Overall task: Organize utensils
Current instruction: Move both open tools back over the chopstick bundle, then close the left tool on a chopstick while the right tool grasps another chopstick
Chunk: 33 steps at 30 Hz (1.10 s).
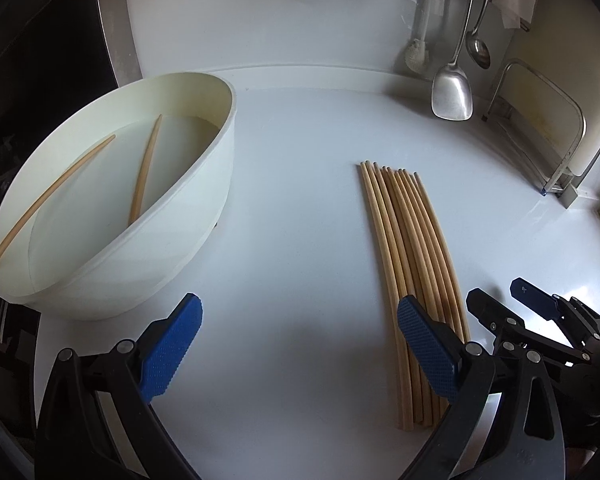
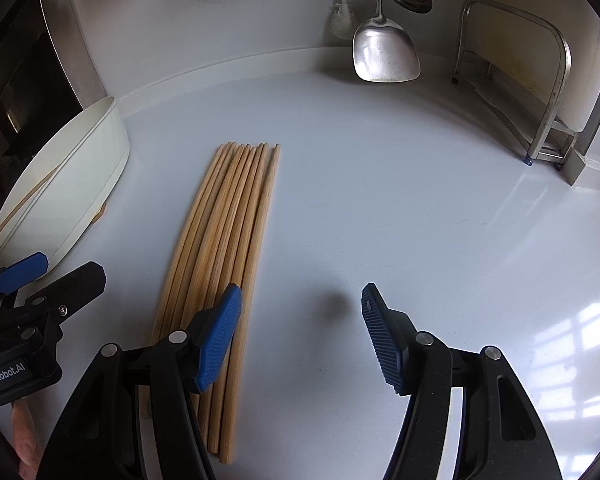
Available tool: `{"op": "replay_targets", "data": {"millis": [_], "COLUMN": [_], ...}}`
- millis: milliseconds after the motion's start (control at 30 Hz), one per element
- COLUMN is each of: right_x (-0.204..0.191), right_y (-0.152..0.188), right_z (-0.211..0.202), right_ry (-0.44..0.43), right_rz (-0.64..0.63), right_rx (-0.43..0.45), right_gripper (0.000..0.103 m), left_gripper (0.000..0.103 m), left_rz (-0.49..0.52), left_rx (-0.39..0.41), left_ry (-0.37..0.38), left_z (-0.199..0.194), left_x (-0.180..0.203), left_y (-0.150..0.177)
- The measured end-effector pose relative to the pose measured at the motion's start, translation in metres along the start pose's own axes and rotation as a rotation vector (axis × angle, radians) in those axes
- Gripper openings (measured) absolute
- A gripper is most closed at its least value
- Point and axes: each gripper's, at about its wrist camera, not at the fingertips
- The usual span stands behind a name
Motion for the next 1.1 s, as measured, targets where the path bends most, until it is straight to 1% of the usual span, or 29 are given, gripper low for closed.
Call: {"op": "replay_targets", "data": {"millis": [133, 300, 500, 867, 1000, 1100], "right_x": [-0.003, -0.005, -0.008, -0.012, -0.014, -0.009], "right_y": [0.000, 0.001, 0.002, 0.002, 0.002, 0.002], "right_z": [0.002, 0.003, 0.004, 0.004, 0.008, 0.007], "right_ry": [0.015, 0.028, 0.062, 0.041, 0.064, 0.062], "right_rz": [-0.006, -0.007, -0.048, -0.068, -0.102, -0.093], "right_rx": [0.001, -0.001, 0.003, -0.008, -0.021, -0.016], "right_gripper": [0.060, 0.060, 0.060, 0.060, 0.060, 0.060], "left_gripper": [0.096, 0.096, 0.096, 0.096, 0.096, 0.096], "left_rz": [-0.008, -0.024, -0.026, -0.029, -0.036, -0.032], "left_rx": [-0.004, -0.006, -0.007, -0.014, -0.018, -0.021], "left_ry": [-0.006, 0.006, 0.011, 0.009, 0.007, 0.006], "left_z": [0.003, 0.004, 0.005, 0.008, 0.010, 0.013], "left_x": [-0.002, -0.003, 0.000, 0.006, 0.007, 0.009], "left_y": [0.000, 0.001, 0.001, 0.000, 0.000, 0.000]}}
Point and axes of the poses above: each gripper's, at about its wrist camera, not at the fingertips, and z roughly the way its jaws point, x to its right, y to its underside, and after that the axes turned 4 degrees about x, right-handed
